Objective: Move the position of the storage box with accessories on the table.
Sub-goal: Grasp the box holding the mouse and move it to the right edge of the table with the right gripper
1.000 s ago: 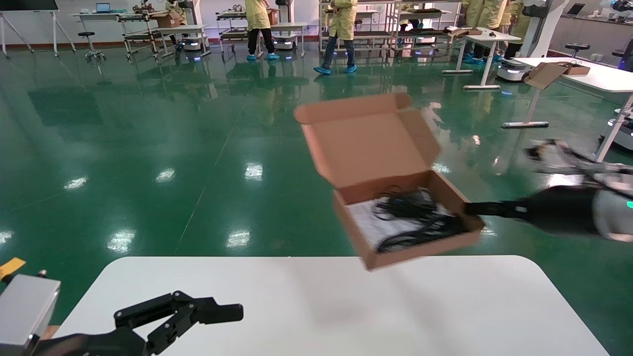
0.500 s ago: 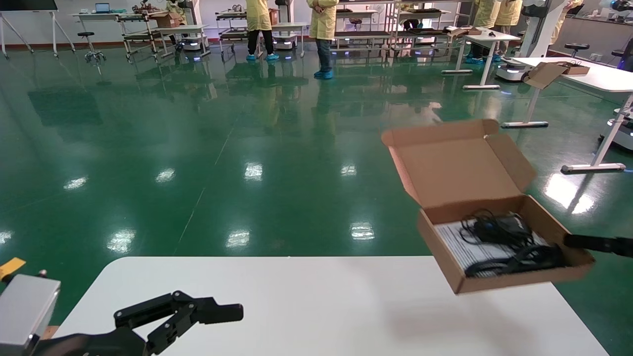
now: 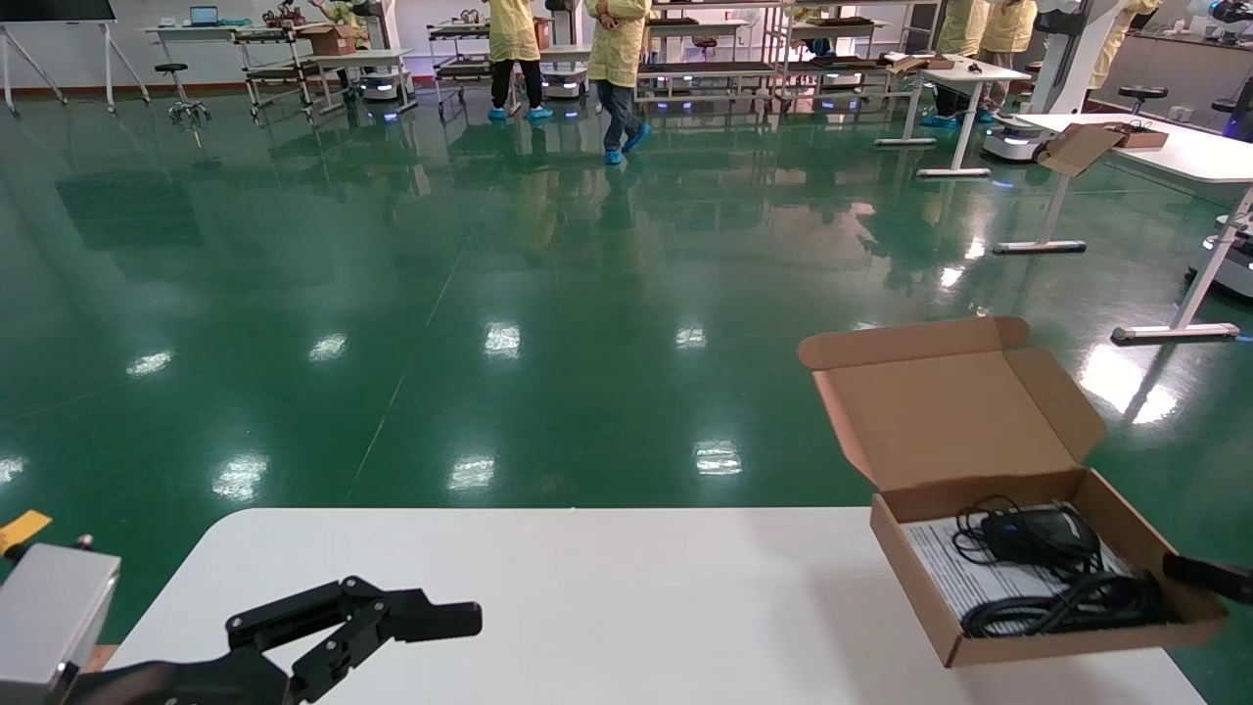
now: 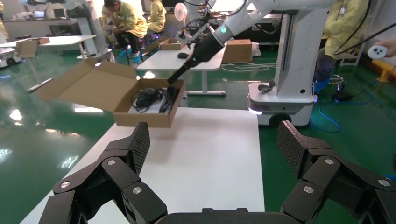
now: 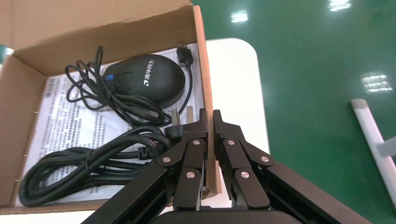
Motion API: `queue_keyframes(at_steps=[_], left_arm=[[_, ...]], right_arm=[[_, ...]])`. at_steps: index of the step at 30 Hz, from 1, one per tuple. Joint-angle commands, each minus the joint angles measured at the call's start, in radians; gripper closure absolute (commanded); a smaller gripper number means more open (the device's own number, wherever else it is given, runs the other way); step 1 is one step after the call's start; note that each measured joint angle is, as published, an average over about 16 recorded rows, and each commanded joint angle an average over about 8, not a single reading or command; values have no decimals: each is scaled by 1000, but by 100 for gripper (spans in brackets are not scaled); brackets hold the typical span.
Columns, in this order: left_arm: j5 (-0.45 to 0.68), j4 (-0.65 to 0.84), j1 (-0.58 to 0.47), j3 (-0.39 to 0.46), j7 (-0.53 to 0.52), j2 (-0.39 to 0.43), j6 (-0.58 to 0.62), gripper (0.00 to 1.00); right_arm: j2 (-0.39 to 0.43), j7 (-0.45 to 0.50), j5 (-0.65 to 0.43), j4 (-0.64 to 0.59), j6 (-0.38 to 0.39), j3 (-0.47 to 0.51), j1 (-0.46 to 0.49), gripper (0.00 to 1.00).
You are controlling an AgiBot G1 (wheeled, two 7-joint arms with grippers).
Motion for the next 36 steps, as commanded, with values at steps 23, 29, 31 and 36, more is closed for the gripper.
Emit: queue_keyframes(at_steps=[23, 29, 31, 36], left_arm=[[0, 0, 0, 0, 0, 0, 0, 0], [0, 0, 0, 0, 0, 0, 0, 0], [0, 0, 0, 0, 0, 0, 0, 0], [0, 0, 0, 0, 0, 0, 0, 0]], right_arm=[[-51, -71, 88, 2, 260, 61, -195, 100], [-67, -96, 105, 14, 301, 73, -211, 97], [-70, -105, 112, 18, 313, 78, -215, 72], [-76, -123, 131, 23, 330, 91, -226, 10]])
